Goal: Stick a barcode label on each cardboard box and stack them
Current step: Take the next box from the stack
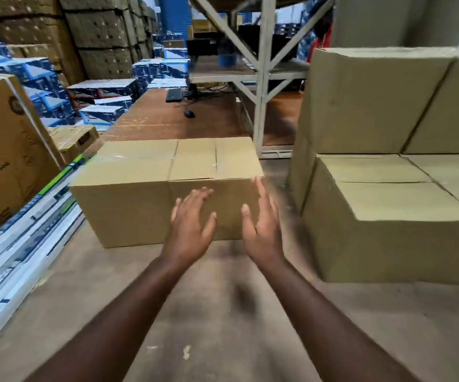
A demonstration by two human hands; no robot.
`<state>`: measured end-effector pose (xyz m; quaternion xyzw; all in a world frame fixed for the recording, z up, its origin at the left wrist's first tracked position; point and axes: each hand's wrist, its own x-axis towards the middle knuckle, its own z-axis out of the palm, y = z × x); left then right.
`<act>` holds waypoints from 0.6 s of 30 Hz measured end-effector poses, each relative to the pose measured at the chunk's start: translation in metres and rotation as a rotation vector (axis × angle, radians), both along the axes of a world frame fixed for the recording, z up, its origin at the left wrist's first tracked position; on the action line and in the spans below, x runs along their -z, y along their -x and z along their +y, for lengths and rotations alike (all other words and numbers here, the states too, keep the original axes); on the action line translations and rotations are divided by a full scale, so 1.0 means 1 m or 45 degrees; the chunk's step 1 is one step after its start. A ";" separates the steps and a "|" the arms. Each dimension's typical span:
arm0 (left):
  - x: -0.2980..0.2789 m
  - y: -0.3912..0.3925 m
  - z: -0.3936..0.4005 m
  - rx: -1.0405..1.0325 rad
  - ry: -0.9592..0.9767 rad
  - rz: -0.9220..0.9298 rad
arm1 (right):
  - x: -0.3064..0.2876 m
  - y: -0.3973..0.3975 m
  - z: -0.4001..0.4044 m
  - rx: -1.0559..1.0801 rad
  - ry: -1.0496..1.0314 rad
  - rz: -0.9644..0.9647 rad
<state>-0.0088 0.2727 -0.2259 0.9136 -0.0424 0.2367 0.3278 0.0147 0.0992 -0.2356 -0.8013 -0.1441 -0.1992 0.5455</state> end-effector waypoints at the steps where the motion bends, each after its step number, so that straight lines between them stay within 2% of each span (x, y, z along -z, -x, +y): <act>1: 0.009 0.021 -0.023 0.063 0.080 0.007 | 0.011 0.030 -0.006 -0.007 -0.152 0.041; 4: 0.037 0.071 -0.093 0.233 0.271 0.127 | 0.039 0.103 -0.051 0.127 -0.305 0.123; 7: 0.051 0.094 -0.148 0.392 0.317 0.212 | 0.051 0.126 -0.117 0.257 -0.359 0.167; 10: 0.033 0.093 -0.193 0.484 0.276 0.208 | 0.036 0.124 -0.187 0.409 -0.354 0.172; 13: 0.002 0.076 -0.224 0.501 0.326 0.149 | 0.014 0.111 -0.243 0.440 -0.331 0.206; 18: -0.036 0.023 -0.281 0.442 0.299 0.181 | -0.020 0.080 -0.328 0.450 -0.283 0.345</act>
